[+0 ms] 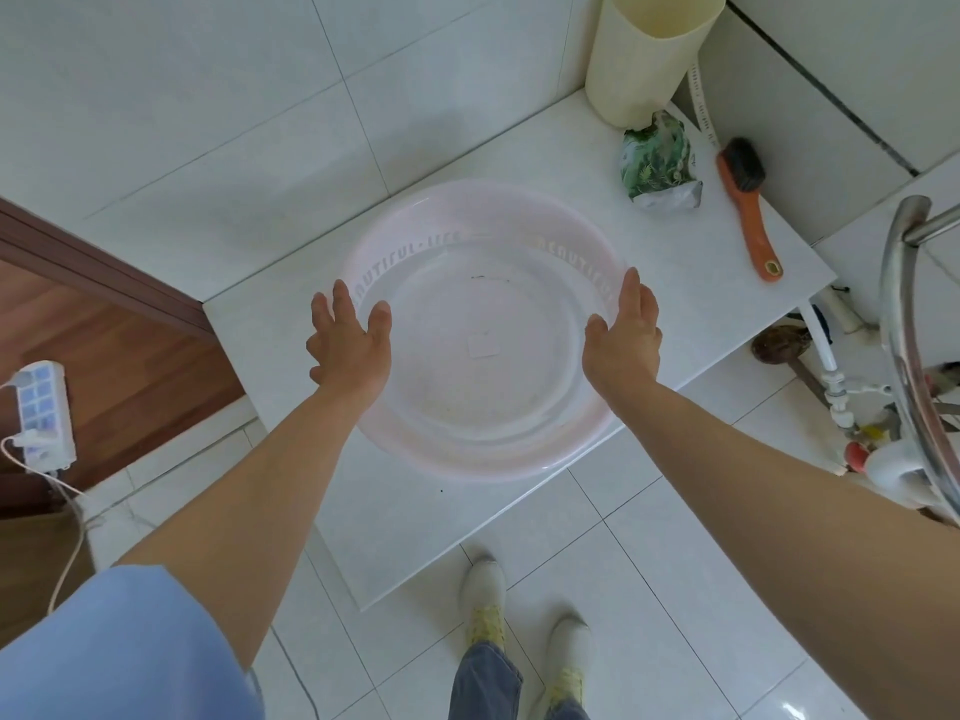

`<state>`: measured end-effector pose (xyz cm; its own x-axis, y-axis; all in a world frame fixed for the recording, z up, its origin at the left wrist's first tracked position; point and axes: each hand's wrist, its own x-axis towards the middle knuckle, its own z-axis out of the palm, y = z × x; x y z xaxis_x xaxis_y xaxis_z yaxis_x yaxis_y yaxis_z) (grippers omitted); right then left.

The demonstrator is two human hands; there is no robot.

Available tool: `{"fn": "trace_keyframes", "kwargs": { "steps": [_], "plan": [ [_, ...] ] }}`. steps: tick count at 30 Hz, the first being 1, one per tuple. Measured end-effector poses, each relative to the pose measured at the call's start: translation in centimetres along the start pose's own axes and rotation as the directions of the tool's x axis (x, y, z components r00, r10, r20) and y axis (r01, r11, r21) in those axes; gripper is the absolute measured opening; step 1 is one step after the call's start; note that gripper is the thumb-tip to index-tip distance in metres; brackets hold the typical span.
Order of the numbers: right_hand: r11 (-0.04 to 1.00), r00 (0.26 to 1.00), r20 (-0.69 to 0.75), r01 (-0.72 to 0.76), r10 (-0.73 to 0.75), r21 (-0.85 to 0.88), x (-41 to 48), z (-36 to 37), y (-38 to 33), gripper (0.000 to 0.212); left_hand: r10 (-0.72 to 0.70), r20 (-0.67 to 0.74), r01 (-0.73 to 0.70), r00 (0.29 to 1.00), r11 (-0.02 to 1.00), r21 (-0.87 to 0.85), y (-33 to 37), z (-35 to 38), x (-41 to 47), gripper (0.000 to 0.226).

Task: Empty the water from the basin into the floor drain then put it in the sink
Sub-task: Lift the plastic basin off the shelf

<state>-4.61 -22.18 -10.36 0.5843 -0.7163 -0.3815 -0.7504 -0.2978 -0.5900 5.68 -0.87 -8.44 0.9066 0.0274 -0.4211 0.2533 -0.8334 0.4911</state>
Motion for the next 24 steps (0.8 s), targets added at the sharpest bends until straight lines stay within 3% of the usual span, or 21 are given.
{"fn": "trace_keyframes", "kwargs": {
  "steps": [7, 15, 24],
  "plan": [
    [0.997, 0.996, -0.074, -0.058, 0.053, -0.056, -0.2, 0.6, -0.7, 0.065, -0.103, -0.017, 0.101, 0.995, 0.992, -0.069, 0.2, -0.1, 0.8, 0.059],
    [0.960, 0.981, -0.172, -0.042, 0.093, 0.277, -2.1, -0.3, -0.1, 0.057, -0.163, -0.050, 0.157, 0.985, 0.983, -0.094, 0.1, -0.1, 0.0, 0.057],
    [0.955, 0.976, -0.197, -0.035, 0.096, 0.296, -4.5, -3.2, -1.8, 0.049, -0.211, -0.058, 0.203, 0.976, 0.972, -0.119, 1.3, -2.2, -2.2, 0.055]
  ]
}}
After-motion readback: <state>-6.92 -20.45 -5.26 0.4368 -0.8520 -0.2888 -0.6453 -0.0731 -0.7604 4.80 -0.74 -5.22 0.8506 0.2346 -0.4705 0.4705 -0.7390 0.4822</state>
